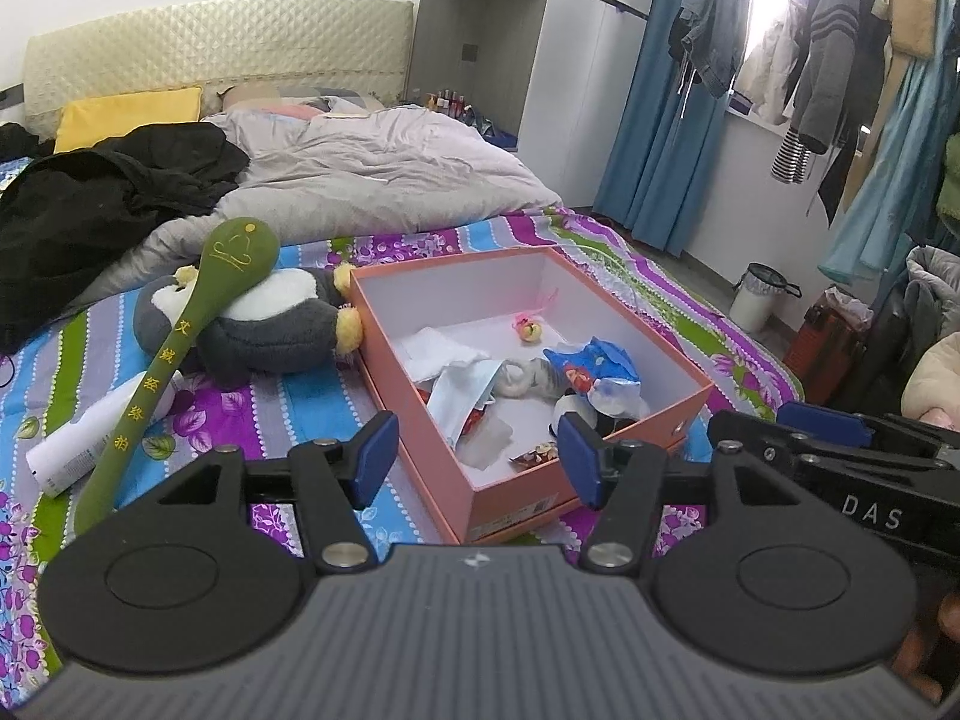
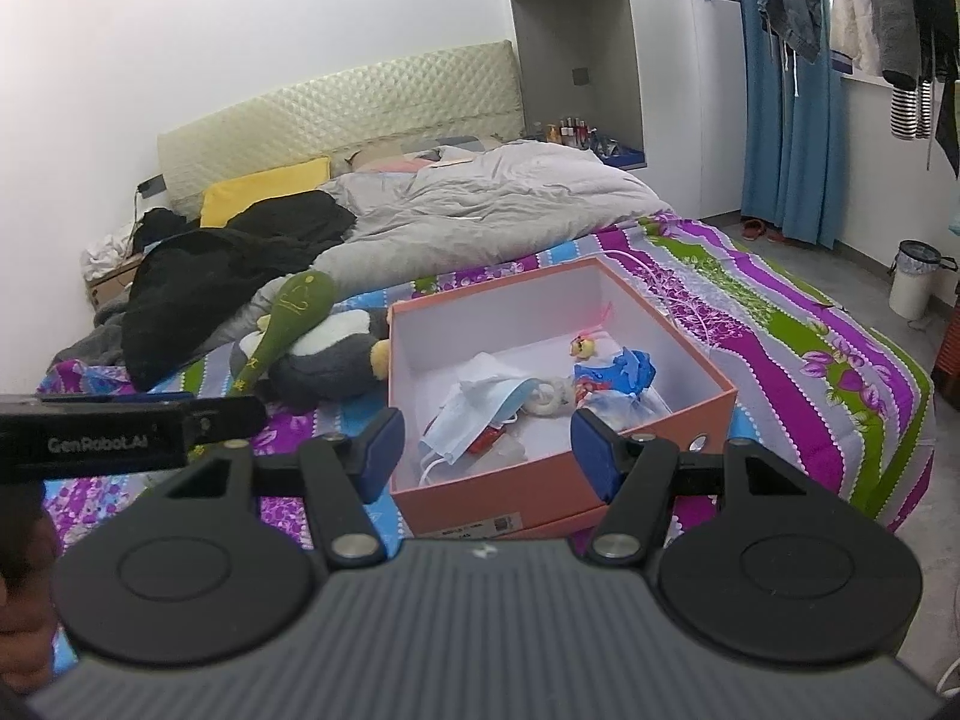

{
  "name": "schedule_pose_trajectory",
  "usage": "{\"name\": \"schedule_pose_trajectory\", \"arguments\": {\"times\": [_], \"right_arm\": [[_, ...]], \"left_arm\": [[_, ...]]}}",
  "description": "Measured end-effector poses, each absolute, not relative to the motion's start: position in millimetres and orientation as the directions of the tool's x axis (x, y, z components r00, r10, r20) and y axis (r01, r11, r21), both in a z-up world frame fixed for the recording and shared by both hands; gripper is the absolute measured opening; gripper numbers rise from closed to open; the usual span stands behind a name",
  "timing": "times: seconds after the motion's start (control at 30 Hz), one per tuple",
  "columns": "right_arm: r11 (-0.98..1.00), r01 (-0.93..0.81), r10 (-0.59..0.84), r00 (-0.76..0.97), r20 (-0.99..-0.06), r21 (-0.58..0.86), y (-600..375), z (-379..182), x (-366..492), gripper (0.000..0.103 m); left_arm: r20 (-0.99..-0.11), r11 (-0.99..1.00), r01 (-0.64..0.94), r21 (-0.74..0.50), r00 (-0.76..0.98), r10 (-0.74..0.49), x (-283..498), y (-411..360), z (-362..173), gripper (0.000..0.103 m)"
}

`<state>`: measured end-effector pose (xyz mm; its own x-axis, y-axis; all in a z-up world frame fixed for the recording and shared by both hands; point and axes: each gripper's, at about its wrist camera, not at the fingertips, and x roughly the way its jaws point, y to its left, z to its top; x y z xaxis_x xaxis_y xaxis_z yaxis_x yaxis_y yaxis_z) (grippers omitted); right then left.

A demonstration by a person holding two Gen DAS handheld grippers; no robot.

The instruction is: Organize soft objects

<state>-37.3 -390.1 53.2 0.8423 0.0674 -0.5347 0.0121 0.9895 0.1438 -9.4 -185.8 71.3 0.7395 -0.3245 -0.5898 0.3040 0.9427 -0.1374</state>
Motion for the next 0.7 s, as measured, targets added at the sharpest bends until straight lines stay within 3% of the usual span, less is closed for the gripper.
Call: {"name": "schedule_pose_trajectory", "arguments": {"times": [0.27, 0.33, 0.37, 0.4, 0.7], "right_arm": [[0.988, 0.013, 0.073, 0.838, -0.54, 0.153, -390.0, 50.8, -35.3, 0.064], [0.987, 0.01, 0.08, 0.837, -0.542, 0.161, -392.6, 51.1, -34.0, 0.076], [0.987, 0.012, 0.079, 0.839, -0.539, 0.163, -393.9, 51.5, -33.9, 0.096], [0.987, 0.016, 0.073, 0.844, -0.532, 0.162, -395.1, 51.9, -34.6, 0.103], [0.99, 0.033, 0.046, 0.841, -0.54, 0.136, -396.0, 48.9, -34.5, 0.103]], "left_arm": [[-0.593, 0.943, 0.303, -0.134, 0.738, -0.322, -9.5, -185.9, 70.0, 0.072], [-0.598, 0.942, 0.307, -0.134, 0.733, -0.324, -8.8, -186.2, 69.4, 0.079], [-0.599, 0.943, 0.306, -0.135, 0.733, -0.323, -9.1, -185.5, 69.8, 0.09], [-0.6, 0.944, 0.3, -0.136, 0.733, -0.32, -8.5, -184.5, 69.7, 0.096], [-0.597, 0.947, 0.297, -0.12, 0.741, -0.307, -7.8, -181.5, 70.7, 0.101]]}}
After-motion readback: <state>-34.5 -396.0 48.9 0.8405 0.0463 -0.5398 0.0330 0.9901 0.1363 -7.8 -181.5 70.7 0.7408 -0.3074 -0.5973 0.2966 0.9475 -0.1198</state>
